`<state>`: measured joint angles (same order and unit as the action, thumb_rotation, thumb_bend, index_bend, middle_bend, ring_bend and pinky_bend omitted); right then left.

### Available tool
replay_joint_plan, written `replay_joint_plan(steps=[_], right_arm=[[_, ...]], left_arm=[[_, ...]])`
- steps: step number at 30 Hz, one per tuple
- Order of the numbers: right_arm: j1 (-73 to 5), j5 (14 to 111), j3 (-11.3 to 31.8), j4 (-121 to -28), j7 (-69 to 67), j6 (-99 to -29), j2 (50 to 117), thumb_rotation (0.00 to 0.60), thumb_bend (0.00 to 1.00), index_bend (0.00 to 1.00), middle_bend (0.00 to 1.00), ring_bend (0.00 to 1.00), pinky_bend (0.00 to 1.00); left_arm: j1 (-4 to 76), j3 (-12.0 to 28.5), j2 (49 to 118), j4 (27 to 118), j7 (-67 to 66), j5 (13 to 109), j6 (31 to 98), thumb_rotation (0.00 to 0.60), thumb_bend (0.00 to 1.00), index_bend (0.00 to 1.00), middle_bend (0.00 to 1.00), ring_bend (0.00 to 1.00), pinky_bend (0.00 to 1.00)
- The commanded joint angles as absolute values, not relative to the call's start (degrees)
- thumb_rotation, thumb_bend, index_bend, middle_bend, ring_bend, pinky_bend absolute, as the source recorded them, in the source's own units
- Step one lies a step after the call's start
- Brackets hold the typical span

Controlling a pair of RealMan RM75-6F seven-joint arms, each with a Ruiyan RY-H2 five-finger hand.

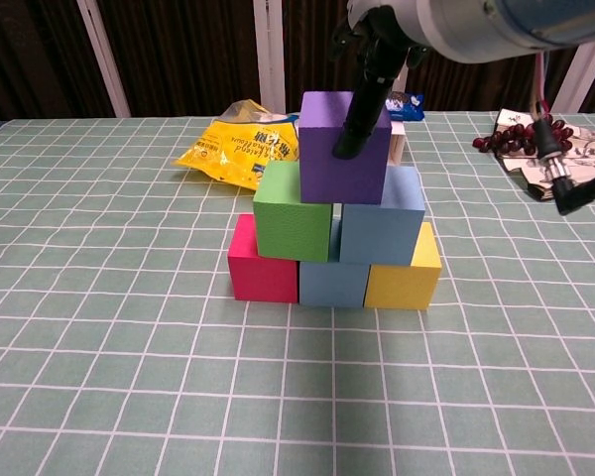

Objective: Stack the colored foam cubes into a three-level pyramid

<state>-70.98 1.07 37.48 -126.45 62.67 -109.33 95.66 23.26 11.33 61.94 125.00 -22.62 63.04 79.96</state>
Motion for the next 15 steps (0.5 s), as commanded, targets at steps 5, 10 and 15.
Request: replay_joint_plan(steps=[5,10,15], right_arm=[[-70.4,0.8,37.3,-128.4,63.1,-108.9,94.7,0.600,0.27,0.00,0.08,0.00,0.00],[-69.7,1.8,36.9,-130.3,62.9,-108.3,93.4,0.600,0.27,0.00,0.04,0.00,0.00],[-68.1,5.1,34.8,-133.1,62.5,-107.8,90.5,0.600,0.27,0.00,0.04,0.00,0.00]], left_arm=[[23.2,11.3,61.8,125.1,-22.5,63.2,80.0,0.600,0.06,0.00,0.12,0.08,0.04],[23.1,11.4,61.8,125.2,-22.5,63.5,80.3,0.600,0.07,0.00,0.12,0.08,0.04],[23.0,11.3,61.7,125.1,-22.5,63.7,80.5,0.600,0.06,0.00,0.11,0.08,0.04]])
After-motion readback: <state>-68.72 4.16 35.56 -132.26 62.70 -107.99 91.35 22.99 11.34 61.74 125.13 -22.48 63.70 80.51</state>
